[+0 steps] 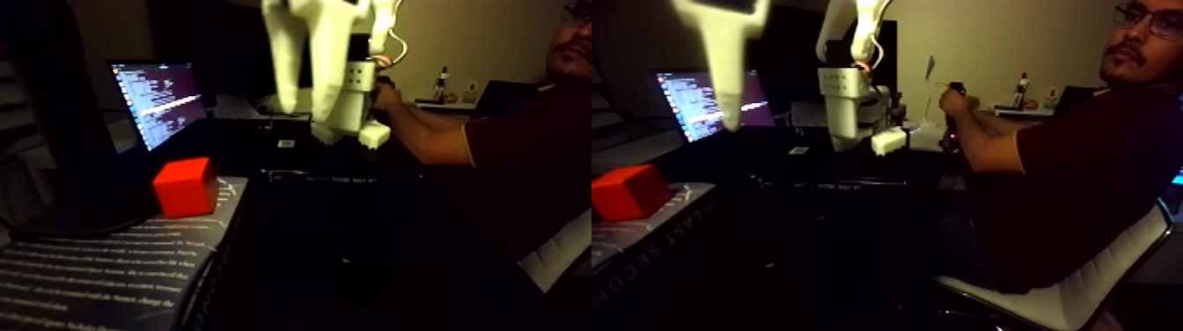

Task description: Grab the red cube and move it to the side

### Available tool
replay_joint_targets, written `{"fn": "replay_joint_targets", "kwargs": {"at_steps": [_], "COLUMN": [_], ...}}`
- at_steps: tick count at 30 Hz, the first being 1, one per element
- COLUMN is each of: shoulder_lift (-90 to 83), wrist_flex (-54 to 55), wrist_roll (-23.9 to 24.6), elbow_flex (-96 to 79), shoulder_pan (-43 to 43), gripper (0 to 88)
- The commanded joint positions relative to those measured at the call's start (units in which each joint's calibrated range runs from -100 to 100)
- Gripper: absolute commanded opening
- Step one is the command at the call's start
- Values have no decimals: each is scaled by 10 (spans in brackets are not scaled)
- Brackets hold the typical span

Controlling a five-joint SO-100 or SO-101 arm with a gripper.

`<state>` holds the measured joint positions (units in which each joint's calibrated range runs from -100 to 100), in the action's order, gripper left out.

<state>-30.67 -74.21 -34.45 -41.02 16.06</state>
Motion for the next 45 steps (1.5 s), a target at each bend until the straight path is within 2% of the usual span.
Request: {"fn": "replay_joint_targets", "kwargs": {"at_steps": [1,4,11,15,22,27,34,45], "shoulder_lift": [-92,-174,-354,-434,-519,-591,-687,-687], "wrist_flex": [10,27,121,130,143,169,117,120], "wrist_roll": [25,47,138,165,226,295,302,321], "elbow_flex": [-54,-130,-338,-411,-464,-519,-548,-549], "shoulder_pan": [-62,-122,-231,-281,-297,-293,-293,-290], "gripper": [13,9,6,6,6,6,6,6]}}
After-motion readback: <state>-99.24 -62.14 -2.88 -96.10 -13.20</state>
